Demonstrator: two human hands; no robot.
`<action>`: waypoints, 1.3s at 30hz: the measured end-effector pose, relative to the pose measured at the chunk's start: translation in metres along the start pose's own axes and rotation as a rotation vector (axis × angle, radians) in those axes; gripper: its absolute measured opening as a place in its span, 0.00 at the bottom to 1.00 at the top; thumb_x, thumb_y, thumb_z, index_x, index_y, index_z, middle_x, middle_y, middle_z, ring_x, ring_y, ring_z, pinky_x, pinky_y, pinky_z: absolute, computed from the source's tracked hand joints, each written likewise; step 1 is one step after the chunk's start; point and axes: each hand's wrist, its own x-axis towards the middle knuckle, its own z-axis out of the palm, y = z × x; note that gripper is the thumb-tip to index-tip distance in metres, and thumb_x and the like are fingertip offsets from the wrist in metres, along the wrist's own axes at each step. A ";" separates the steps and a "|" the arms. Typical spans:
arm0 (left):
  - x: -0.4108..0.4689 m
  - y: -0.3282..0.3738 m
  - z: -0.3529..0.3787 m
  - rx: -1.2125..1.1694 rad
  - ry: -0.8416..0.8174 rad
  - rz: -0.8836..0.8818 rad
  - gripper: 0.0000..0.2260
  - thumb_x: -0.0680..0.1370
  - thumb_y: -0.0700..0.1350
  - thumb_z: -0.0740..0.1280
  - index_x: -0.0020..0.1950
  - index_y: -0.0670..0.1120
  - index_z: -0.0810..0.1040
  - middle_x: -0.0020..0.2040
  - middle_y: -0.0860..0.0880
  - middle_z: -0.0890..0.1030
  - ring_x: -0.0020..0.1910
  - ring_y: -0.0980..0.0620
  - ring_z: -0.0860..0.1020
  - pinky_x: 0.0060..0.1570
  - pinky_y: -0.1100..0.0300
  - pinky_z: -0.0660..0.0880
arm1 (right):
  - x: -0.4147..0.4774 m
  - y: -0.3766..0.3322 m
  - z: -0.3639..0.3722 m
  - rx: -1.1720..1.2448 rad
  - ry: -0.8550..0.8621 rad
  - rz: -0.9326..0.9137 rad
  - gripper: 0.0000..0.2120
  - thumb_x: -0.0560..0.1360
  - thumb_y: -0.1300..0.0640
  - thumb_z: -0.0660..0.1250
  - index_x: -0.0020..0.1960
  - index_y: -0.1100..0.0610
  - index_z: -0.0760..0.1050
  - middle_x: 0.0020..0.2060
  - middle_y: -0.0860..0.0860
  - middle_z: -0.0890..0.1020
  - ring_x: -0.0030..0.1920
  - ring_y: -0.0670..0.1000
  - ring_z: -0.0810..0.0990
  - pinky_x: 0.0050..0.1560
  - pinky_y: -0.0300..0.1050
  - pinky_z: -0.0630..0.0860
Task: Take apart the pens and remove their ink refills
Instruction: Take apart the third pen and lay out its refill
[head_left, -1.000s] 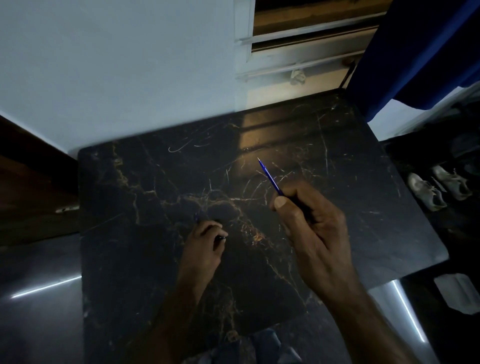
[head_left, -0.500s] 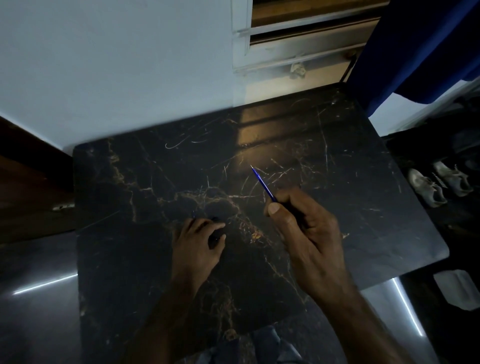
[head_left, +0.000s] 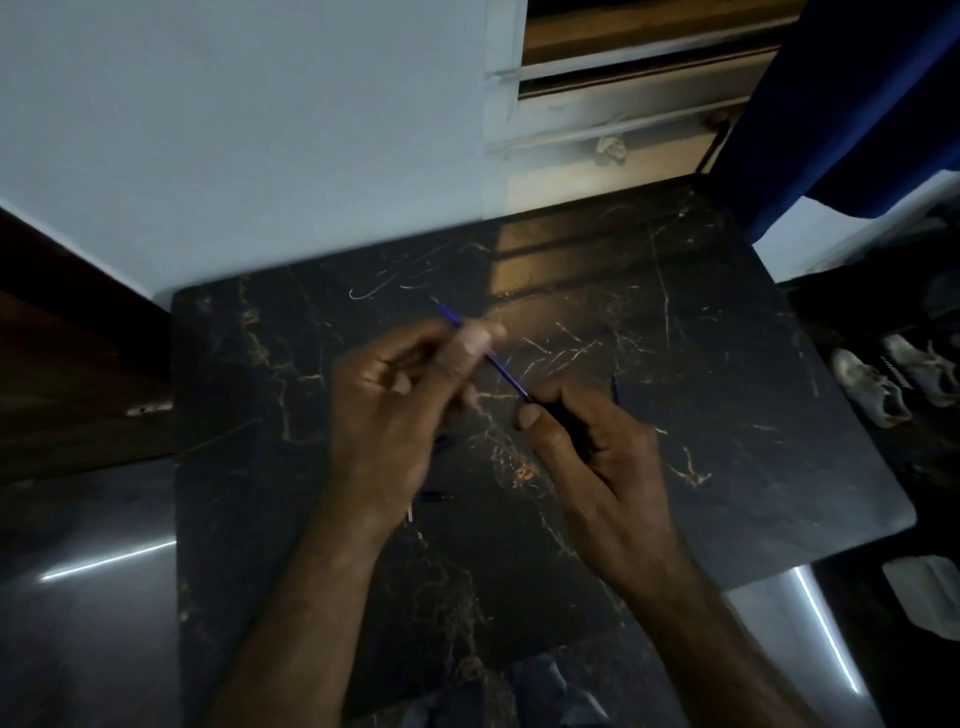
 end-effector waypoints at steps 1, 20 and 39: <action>0.003 0.000 -0.007 -0.078 0.066 -0.017 0.06 0.81 0.50 0.73 0.51 0.56 0.90 0.43 0.54 0.88 0.33 0.59 0.80 0.32 0.63 0.76 | -0.002 0.001 -0.001 -0.003 -0.003 0.000 0.11 0.86 0.53 0.62 0.48 0.54 0.79 0.36 0.50 0.76 0.34 0.52 0.75 0.33 0.52 0.72; -0.110 -0.170 -0.023 0.412 0.013 -0.619 0.07 0.85 0.42 0.72 0.52 0.55 0.84 0.42 0.55 0.87 0.34 0.56 0.86 0.34 0.58 0.85 | -0.009 0.015 -0.008 0.070 0.031 0.074 0.11 0.85 0.56 0.63 0.48 0.58 0.80 0.37 0.51 0.78 0.35 0.51 0.76 0.36 0.44 0.73; -0.092 -0.178 -0.034 0.480 -0.011 -0.512 0.07 0.85 0.42 0.71 0.60 0.52 0.84 0.47 0.55 0.86 0.43 0.58 0.84 0.40 0.57 0.85 | -0.004 0.018 -0.001 0.039 0.000 0.078 0.10 0.85 0.56 0.62 0.49 0.58 0.80 0.39 0.49 0.79 0.36 0.47 0.77 0.38 0.36 0.72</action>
